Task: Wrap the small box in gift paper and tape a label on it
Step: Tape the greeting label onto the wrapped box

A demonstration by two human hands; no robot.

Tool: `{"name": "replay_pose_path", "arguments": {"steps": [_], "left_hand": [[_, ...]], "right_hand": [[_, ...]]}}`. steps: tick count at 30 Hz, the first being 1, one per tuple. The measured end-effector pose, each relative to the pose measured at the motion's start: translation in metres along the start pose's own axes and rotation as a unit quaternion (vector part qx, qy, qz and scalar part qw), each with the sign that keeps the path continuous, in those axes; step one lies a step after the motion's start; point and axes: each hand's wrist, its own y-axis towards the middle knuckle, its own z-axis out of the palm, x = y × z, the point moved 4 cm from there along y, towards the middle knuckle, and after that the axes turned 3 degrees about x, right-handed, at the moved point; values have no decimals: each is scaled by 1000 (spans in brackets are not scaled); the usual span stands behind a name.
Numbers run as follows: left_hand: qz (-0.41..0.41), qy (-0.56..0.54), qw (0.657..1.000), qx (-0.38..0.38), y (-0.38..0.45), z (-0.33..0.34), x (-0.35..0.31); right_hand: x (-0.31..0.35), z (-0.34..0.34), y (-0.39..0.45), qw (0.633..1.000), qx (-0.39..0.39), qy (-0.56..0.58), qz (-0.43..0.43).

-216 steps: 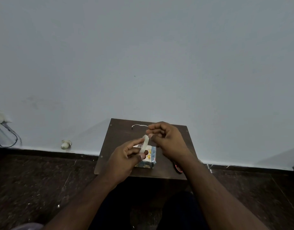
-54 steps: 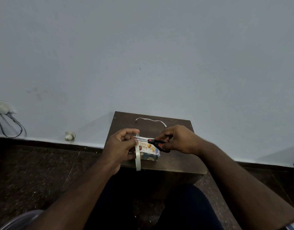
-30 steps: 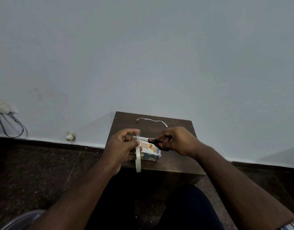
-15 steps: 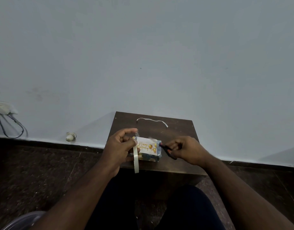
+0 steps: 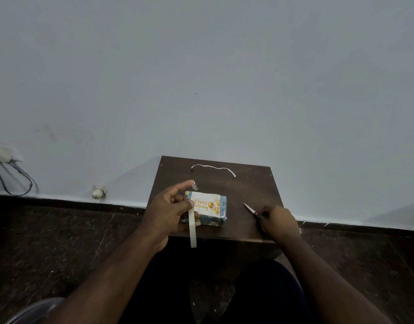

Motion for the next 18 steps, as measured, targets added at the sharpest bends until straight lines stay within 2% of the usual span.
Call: {"name": "replay_pose_path", "arguments": {"steps": [1, 2, 4, 6, 9, 12, 14, 18], "left_hand": [[-2, -2, 1000, 5, 0, 0, 0], [-3, -3, 1000, 9, 1, 0, 0], [0, -8, 1000, 20, 1, 2, 1], [8, -16, 999, 32, 0, 5, 2], [16, -9, 999, 42, -1, 7, 3], [23, -4, 999, 45, 0, 8, 4], [27, 6, 999, 43, 0, 8, 4], [31, 21, 998, 41, 1, 8, 4]], "right_hand": [[11, -5, -4, 996, -21, 84, -1], [25, -9, -10, 977, -24, 211, 2], [61, -15, -28, 889, 18, 457, -1], [97, -15, -45, 804, 84, 588, -8], [133, -11, -62, 721, 137, 679, 13], [148, -8, -64, 661, 161, 732, 38], [154, -9, -64, 640, 165, 750, 42], [159, -11, -62, 637, 157, 752, 57]]}}
